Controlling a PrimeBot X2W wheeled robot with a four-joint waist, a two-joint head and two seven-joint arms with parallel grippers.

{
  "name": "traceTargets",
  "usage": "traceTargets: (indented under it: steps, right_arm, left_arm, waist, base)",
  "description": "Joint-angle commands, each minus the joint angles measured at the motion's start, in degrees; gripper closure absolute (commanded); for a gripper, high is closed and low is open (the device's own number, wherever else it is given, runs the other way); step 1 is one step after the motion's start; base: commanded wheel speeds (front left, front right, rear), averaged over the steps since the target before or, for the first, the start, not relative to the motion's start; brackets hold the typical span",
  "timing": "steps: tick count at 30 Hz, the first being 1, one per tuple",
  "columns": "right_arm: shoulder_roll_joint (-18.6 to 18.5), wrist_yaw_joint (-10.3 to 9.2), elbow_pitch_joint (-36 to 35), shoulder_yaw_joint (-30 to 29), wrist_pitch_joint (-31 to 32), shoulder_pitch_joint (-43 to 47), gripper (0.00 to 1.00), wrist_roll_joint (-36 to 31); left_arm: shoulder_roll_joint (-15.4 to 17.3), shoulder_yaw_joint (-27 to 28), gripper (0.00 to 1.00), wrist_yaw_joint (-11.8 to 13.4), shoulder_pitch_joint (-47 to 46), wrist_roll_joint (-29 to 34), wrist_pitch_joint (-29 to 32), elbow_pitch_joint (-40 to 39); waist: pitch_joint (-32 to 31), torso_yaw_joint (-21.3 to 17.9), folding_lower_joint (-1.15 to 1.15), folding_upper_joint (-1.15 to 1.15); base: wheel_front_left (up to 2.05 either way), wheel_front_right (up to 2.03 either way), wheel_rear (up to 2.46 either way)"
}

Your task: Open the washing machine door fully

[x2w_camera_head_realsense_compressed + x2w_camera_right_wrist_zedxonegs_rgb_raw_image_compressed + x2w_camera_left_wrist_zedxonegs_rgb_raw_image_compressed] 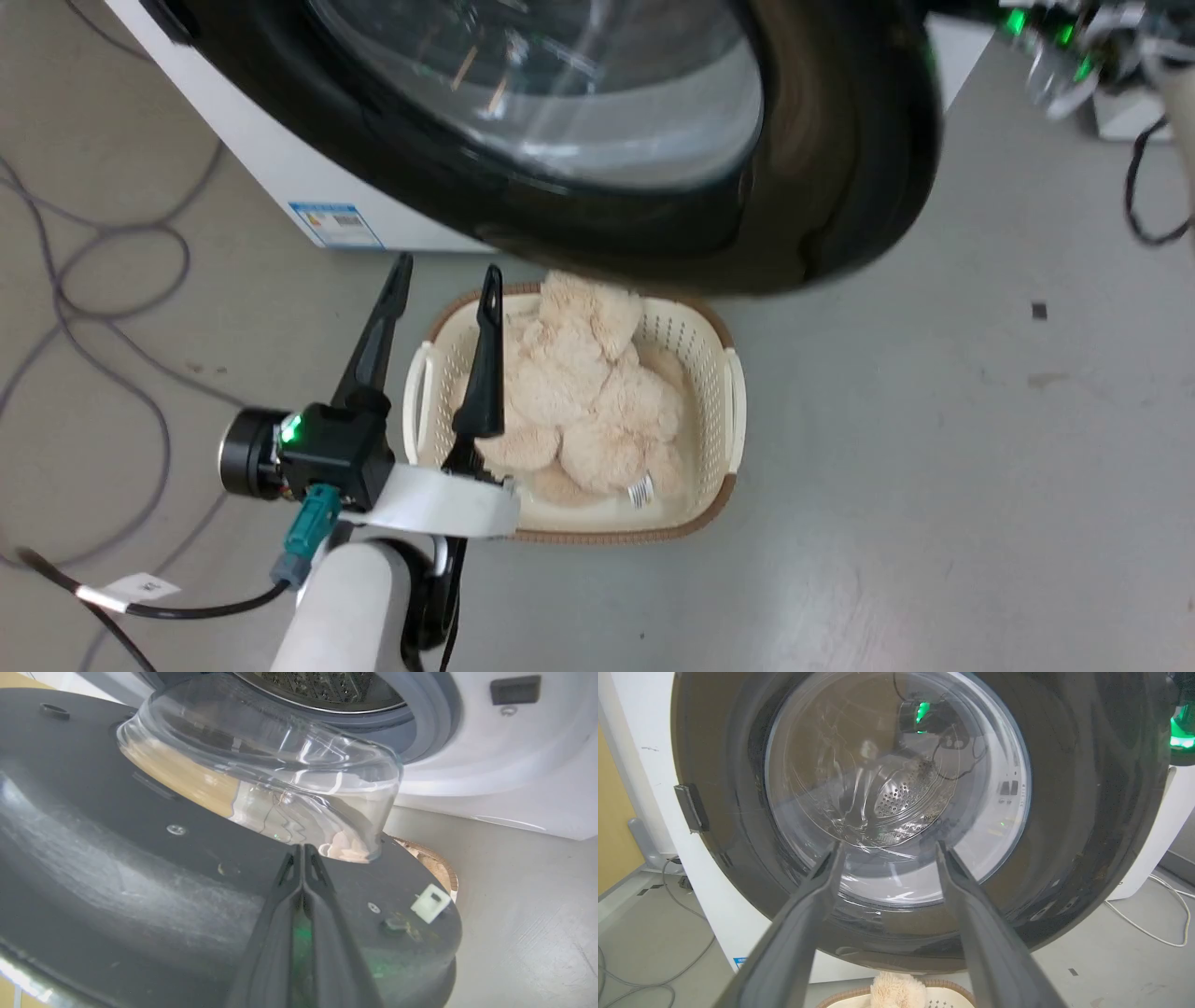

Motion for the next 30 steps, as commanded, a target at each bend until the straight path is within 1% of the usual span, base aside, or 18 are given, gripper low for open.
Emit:
traceTargets:
  steps: [1, 11, 19, 26, 30]
  right_arm:
    - [0.3, 0.06, -0.9, 0.1, 0.9, 3.0, 1.00, 0.9]
    - [1.2, 0.06, -5.2, -0.1, 3.8, 13.1, 1.00, 3.2]
    - [2.6, 0.06, -9.3, 0.0, 5.4, 19.1, 1.00, 4.0]
    - [4.7, 0.06, -14.1, 0.4, 6.9, 25.4, 1.00, 4.5]
    - [6.1, 0.06, -16.6, 0.3, 7.5, 28.2, 1.00, 4.9]
  left_arm:
    - [0.1, 0.3, 0.00, -0.3, 1.4, 0.5, -0.3, 0.7]
    - [0.1, 0.9, 0.00, -1.8, 6.0, 1.5, -0.3, 3.8]
    - [0.1, 1.4, 0.00, -2.7, 8.5, 2.1, -0.3, 5.4]
    - [0.2, 2.1, 0.00, -3.0, 11.0, 2.7, -0.3, 6.7]
    - [0.5, 2.6, 0.00, -3.1, 11.9, 2.8, -0.3, 7.3]
  waist:
    - [-2.0, 0.3, 0.00, 0.00]
    - [-8.1, 1.0, 0.00, 0.00]
    - [-11.1, 1.3, 0.00, 0.00]
    - [-14.0, 1.8, 0.00, 0.00]
    - [-14.7, 2.0, 0.00, 0.00]
  base:
    - [0.00, 0.00, 0.00]
    - [0.00, 0.00, 0.00]
    - [0.00, 0.00, 0.00]
    - [0.00, 0.00, 0.00]
    - [0.00, 0.00, 0.00]
